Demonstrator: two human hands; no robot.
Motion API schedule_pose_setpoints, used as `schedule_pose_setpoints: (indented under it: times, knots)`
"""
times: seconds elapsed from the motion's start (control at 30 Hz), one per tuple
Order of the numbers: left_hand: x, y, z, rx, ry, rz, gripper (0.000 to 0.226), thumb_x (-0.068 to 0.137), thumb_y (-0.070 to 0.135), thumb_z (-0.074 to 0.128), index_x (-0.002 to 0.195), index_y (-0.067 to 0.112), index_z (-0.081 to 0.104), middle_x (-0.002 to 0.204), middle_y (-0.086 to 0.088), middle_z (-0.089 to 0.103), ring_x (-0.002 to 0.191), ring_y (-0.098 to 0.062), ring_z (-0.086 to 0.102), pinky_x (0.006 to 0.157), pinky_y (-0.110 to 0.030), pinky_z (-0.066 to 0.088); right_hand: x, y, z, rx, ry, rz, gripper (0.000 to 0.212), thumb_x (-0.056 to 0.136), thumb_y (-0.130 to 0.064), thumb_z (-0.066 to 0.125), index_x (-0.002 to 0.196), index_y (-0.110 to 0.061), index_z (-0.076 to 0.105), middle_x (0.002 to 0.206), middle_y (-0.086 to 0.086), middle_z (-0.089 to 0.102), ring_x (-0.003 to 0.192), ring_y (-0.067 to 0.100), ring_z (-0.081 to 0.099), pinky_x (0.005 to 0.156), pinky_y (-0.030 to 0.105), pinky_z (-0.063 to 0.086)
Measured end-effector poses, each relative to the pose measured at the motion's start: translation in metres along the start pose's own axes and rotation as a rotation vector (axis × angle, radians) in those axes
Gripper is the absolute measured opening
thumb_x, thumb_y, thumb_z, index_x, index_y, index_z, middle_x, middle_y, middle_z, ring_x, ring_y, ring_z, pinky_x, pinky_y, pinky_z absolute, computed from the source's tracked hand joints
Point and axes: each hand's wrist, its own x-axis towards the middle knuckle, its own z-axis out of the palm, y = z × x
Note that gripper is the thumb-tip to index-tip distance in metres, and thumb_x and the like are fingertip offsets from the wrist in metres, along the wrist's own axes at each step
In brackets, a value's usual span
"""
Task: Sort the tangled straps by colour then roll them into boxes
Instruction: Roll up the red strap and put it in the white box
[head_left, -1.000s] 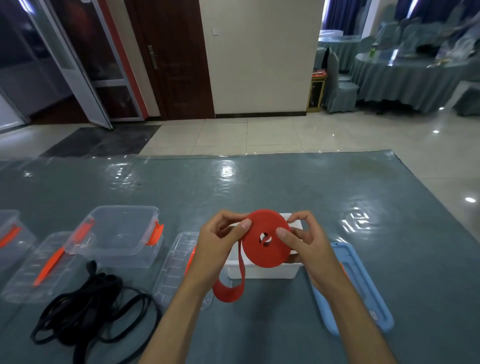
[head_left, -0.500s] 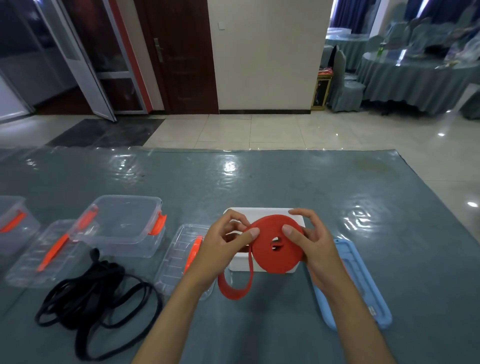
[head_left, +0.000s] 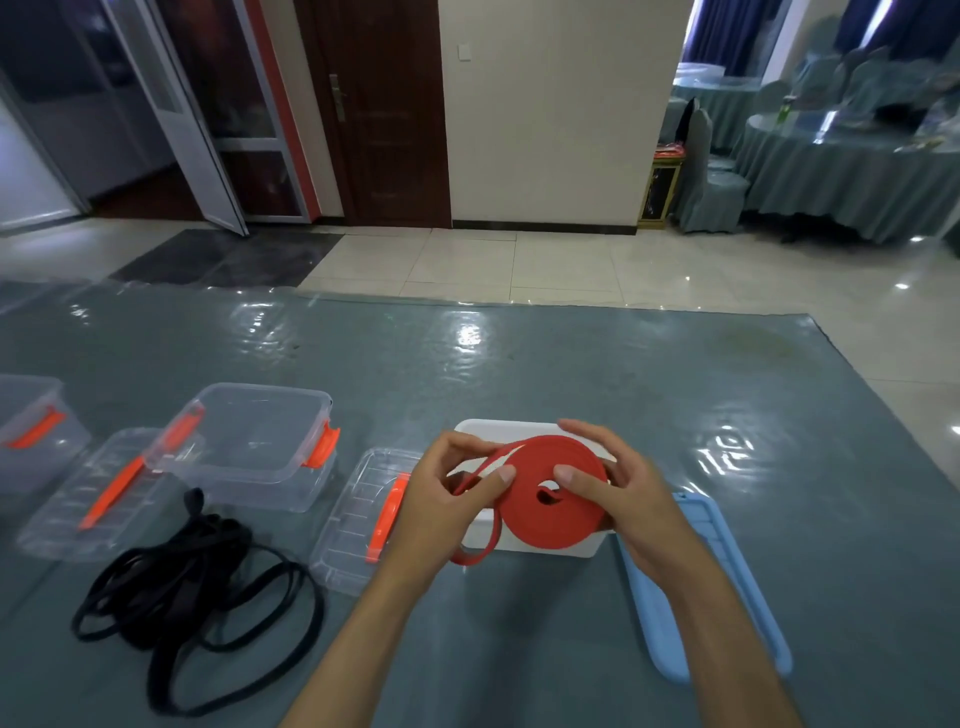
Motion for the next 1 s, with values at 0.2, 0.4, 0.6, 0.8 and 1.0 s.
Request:
schedule_pose_setpoints:
  times: [0.2, 0.4, 0.6, 0.8, 1.0]
  knots:
    - [0.006, -0.017, 0.005, -0.111, 0.084, -0.050, 0.019, 0.087, 0.019, 0.080, 0.082, 0.011, 0.063, 0.113, -0.014, 0.070, 0.090, -0.026, 0.073, 0.078, -0.037, 0.061, 0.012, 0.009, 0.008, 0.035, 0.076, -0.069, 0.038, 0.083, -0.016, 0.084, 0.118, -0.026, 0.075, 0.111, 0.005, 0.078, 0.101, 0.028, 0.076, 0.071, 0.044, 0.064]
    - [0.023, -0.027, 0.007, -0.155, 0.082, -0.119, 0.013, 0.097, 0.017, 0.071, 0.108, 0.025, 0.073, 0.109, 0.000, 0.076, 0.088, -0.019, 0.070, 0.074, -0.032, 0.055, 0.036, 0.026, 0.016, 0.217, 0.205, 0.013, 0.046, 0.070, -0.023, 0.088, 0.113, -0.025, 0.072, 0.112, 0.009, 0.076, 0.097, 0.025, 0.075, 0.069, 0.040, 0.061]
    - [0.036, -0.044, 0.024, -0.225, 0.274, -0.135, 0.025, 0.093, 0.012, 0.076, 0.103, -0.001, 0.058, 0.113, 0.000, 0.076, 0.080, -0.018, 0.068, 0.071, -0.029, 0.054, 0.062, 0.046, 0.021, 0.331, 0.273, 0.091, 0.024, 0.087, -0.008, 0.076, 0.105, -0.022, 0.070, 0.115, 0.014, 0.073, 0.098, 0.029, 0.072, 0.079, 0.052, 0.059]
    - [0.038, -0.061, 0.031, -0.328, 0.168, -0.230, 0.038, 0.085, 0.011, 0.083, 0.120, 0.018, 0.071, 0.124, 0.000, 0.073, 0.114, -0.024, 0.071, 0.090, -0.044, 0.062, 0.079, 0.064, 0.024, 0.464, 0.462, 0.122, 0.020, 0.092, -0.008, 0.070, 0.109, -0.018, 0.066, 0.107, 0.008, 0.072, 0.096, 0.024, 0.071, 0.072, 0.042, 0.060]
    - [0.065, -0.068, 0.038, -0.391, 0.184, -0.337, 0.040, 0.084, 0.003, 0.083, 0.121, 0.013, 0.072, 0.123, -0.003, 0.074, 0.113, -0.029, 0.073, 0.095, -0.045, 0.060, 0.092, 0.071, 0.002, 0.406, 0.512, 0.188, 0.019, 0.092, -0.016, 0.075, 0.083, -0.021, 0.059, 0.094, 0.008, 0.070, 0.080, 0.018, 0.068, 0.065, 0.032, 0.058]
